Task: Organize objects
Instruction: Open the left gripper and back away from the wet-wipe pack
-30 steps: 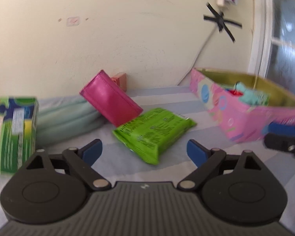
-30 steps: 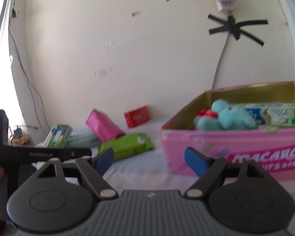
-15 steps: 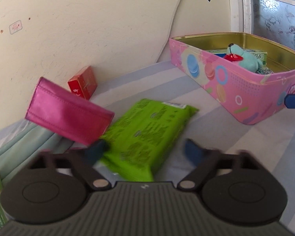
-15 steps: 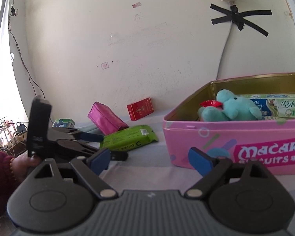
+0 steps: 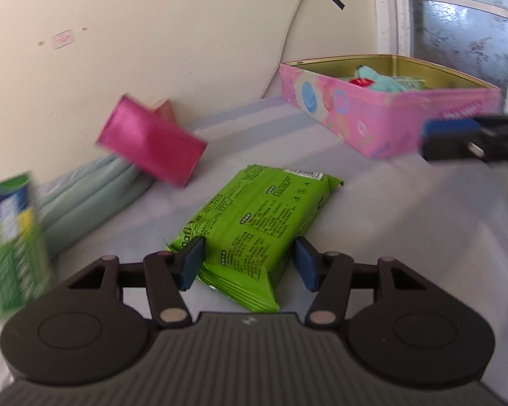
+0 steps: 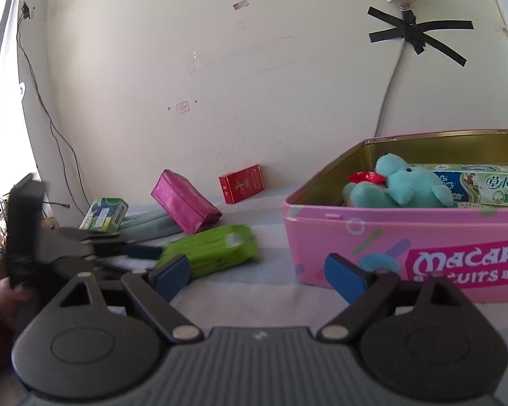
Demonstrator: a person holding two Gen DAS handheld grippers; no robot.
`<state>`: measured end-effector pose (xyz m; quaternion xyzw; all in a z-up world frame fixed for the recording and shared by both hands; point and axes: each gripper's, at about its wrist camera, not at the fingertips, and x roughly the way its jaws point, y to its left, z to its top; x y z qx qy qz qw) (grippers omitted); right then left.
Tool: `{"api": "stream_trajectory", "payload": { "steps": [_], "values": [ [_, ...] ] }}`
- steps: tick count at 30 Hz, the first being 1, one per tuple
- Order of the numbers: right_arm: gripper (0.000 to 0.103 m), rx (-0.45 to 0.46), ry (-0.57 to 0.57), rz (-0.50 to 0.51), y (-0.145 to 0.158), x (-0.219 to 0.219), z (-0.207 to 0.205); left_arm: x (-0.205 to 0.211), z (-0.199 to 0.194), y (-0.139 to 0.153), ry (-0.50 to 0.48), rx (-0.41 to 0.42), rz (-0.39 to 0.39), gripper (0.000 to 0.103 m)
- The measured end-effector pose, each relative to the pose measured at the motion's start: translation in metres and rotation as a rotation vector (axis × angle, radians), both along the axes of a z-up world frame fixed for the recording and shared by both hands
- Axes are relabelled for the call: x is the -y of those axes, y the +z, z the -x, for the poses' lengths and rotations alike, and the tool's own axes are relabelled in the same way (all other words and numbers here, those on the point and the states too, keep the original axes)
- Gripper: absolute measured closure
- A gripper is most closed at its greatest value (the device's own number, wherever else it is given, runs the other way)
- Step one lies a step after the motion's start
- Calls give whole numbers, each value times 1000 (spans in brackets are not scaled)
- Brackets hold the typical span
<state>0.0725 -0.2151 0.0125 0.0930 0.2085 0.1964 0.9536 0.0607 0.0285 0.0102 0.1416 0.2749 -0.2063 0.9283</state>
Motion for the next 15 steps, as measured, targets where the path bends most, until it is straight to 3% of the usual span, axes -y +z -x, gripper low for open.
{"api": "stream_trajectory", "payload": {
  "steps": [5, 7, 8, 9, 15],
  "values": [
    [12, 3, 43, 69, 1, -13, 3, -48, 45, -1, 73, -14, 30, 40],
    [11, 4, 58, 97, 1, -20, 4, -66, 58, -1, 116, -24, 57, 20],
    [11, -2, 69, 98, 1, -22, 4, -74, 64, 0, 143, -22, 79, 16],
    [11, -14, 82, 88, 1, -25, 4, -82, 71, 1, 164, -18, 109, 12],
    [10, -69, 155, 44, 1, -48, 3, -126, 98, 1, 280, -46, 393, 11]
  ]
}}
